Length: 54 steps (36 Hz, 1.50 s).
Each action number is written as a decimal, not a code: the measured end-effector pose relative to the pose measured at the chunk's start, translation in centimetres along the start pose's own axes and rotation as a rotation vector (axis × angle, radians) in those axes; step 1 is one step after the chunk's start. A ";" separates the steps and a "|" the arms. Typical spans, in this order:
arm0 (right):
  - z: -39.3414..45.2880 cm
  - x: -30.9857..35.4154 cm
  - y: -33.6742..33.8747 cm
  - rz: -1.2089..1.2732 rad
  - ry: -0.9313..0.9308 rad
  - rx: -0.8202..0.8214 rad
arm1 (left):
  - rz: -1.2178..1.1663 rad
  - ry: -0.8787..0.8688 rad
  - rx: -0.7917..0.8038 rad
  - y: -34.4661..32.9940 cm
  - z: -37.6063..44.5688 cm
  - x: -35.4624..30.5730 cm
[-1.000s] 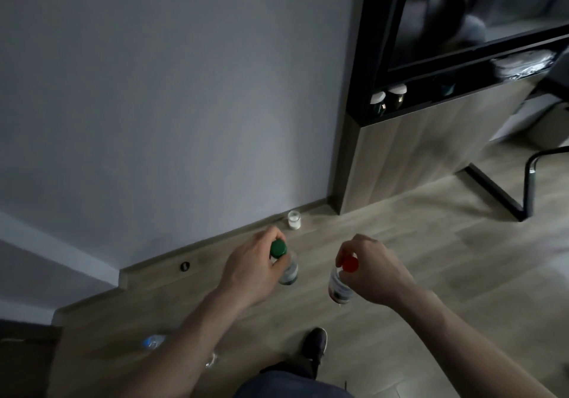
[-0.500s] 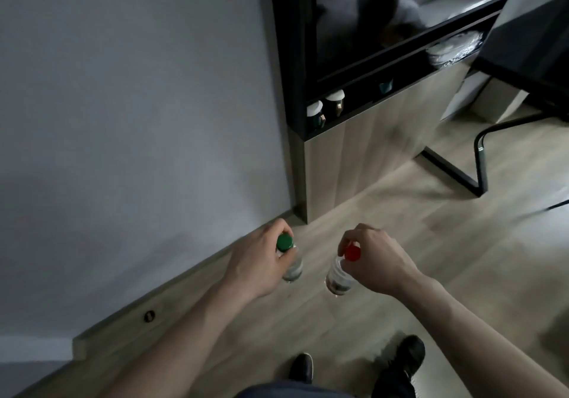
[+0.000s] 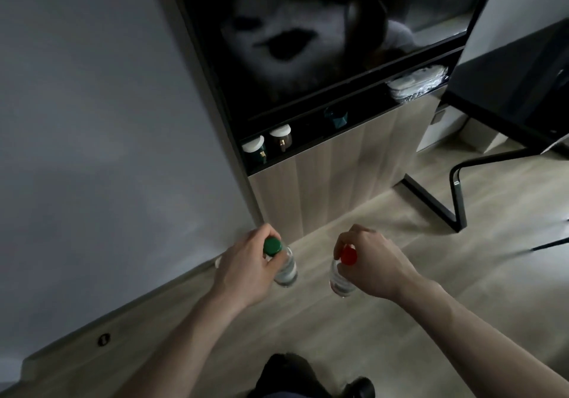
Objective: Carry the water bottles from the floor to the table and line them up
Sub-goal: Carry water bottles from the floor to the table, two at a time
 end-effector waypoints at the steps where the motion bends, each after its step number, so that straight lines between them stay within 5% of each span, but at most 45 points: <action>1: 0.3 -1.1 1.0 -0.013 0.001 -0.003 | -0.006 0.002 -0.002 -0.5 0.7 -1.1; 30: 16.8 -32.4 23.6 0.099 -0.283 -0.139 | -0.092 -0.245 0.239 -18.9 36.1 -24.7; 42: 19.2 -49.3 33.9 0.167 -0.295 -0.205 | -0.102 -0.326 0.186 -27.6 47.2 -40.1; 54: 20.6 -64.0 44.3 0.076 -0.213 -0.178 | -0.162 -0.169 0.044 -33.8 50.8 -52.4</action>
Point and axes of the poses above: each hand's wrist, its own z-axis towards the middle knuckle, its own y-axis out of the back of the hand, x = y × z, the point moved 8 cm from there along z, towards the middle knuckle, and after that the axes turned 10 degrees about -y, right-handed, at the moved point
